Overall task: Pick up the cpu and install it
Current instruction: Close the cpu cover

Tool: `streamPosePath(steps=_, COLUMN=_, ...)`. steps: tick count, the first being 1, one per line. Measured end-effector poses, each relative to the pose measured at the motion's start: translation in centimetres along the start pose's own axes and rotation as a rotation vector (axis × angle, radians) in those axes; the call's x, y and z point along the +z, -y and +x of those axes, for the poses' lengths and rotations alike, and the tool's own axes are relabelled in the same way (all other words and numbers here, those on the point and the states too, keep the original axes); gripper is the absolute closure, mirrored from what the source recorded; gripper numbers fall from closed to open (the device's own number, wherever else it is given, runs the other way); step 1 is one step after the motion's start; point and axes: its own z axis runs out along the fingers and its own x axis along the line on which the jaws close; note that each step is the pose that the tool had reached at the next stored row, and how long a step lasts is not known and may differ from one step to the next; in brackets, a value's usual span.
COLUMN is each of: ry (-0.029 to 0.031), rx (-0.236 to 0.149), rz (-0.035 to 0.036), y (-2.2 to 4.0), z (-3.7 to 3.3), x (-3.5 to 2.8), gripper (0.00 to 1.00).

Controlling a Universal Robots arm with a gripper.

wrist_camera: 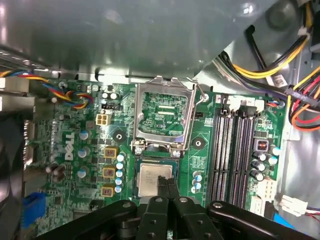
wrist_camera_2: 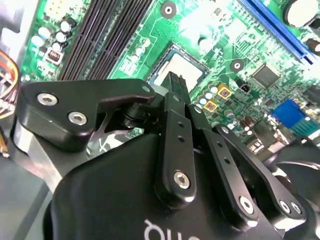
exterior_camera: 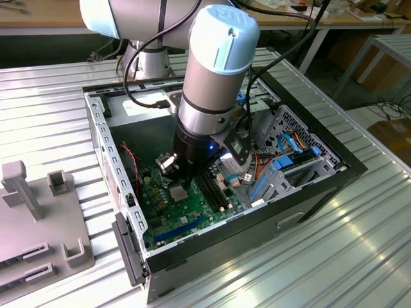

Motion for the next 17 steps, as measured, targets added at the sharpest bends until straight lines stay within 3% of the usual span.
streamPosePath(steps=7, ry=-0.0004, rx=-0.039, rz=0.0001, y=0.02, z=0.04, x=-1.88, gripper=0.89)
streamPosePath(steps=17, ry=-0.0008, rx=-0.086, rz=-0.0006, y=-0.13, z=-0.64, x=-1.98, gripper=0.89)
